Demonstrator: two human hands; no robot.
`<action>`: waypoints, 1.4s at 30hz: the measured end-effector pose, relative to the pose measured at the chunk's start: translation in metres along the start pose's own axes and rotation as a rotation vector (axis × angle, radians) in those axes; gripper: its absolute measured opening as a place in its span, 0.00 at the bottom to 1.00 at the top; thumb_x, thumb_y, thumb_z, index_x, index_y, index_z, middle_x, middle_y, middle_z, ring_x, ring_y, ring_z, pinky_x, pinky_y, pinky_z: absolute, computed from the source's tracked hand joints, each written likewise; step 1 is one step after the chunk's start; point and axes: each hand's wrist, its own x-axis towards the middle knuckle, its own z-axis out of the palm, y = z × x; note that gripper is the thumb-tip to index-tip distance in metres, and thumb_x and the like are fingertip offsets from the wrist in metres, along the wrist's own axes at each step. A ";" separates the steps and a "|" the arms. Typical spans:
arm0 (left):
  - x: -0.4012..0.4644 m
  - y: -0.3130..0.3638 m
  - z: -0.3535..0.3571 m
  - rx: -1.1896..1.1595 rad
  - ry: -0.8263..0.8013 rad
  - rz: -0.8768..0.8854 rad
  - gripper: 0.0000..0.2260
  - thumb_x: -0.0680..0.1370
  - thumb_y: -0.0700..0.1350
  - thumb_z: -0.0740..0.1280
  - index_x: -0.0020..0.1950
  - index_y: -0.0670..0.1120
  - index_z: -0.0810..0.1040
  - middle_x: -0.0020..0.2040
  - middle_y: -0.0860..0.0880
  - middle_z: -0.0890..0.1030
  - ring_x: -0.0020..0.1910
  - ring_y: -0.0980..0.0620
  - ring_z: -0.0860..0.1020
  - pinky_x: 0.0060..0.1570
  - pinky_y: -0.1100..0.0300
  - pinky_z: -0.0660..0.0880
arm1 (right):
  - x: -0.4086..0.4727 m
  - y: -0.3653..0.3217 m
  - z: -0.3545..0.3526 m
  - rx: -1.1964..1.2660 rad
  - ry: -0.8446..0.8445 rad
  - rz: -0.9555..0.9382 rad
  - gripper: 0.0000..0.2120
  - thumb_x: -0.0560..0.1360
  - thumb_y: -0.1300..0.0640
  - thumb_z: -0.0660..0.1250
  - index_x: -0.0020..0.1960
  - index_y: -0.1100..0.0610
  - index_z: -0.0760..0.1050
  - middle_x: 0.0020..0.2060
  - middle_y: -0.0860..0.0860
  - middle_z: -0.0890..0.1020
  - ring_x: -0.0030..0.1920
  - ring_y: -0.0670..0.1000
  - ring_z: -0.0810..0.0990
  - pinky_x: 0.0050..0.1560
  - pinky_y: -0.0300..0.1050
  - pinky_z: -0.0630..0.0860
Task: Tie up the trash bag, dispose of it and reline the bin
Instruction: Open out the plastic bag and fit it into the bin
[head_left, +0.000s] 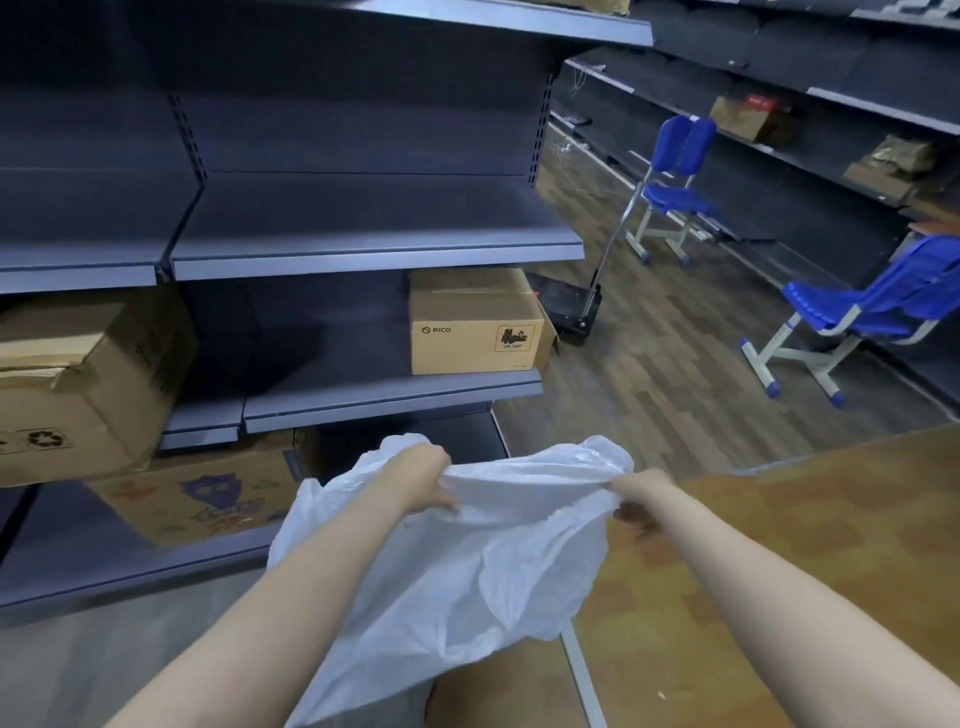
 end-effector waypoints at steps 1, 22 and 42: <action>0.001 0.001 0.002 0.019 -0.014 -0.033 0.11 0.73 0.52 0.69 0.43 0.44 0.79 0.41 0.47 0.79 0.42 0.48 0.74 0.33 0.61 0.64 | 0.003 0.002 0.003 0.155 -0.165 0.076 0.05 0.76 0.58 0.61 0.43 0.59 0.71 0.34 0.54 0.76 0.25 0.52 0.81 0.33 0.44 0.78; 0.009 -0.136 0.022 -1.087 -0.001 -0.768 0.09 0.73 0.36 0.66 0.50 0.34 0.80 0.48 0.36 0.81 0.45 0.41 0.79 0.46 0.49 0.76 | 0.014 -0.003 0.025 0.064 -0.770 -0.303 0.24 0.66 0.42 0.74 0.57 0.53 0.80 0.52 0.51 0.83 0.53 0.50 0.80 0.51 0.42 0.77; -0.038 -0.137 0.036 -1.414 -0.258 -0.737 0.21 0.78 0.59 0.60 0.60 0.44 0.76 0.57 0.40 0.81 0.58 0.40 0.78 0.57 0.48 0.74 | 0.021 -0.022 0.061 0.844 -0.518 -0.064 0.16 0.77 0.53 0.57 0.41 0.63 0.75 0.31 0.56 0.79 0.32 0.54 0.78 0.37 0.44 0.72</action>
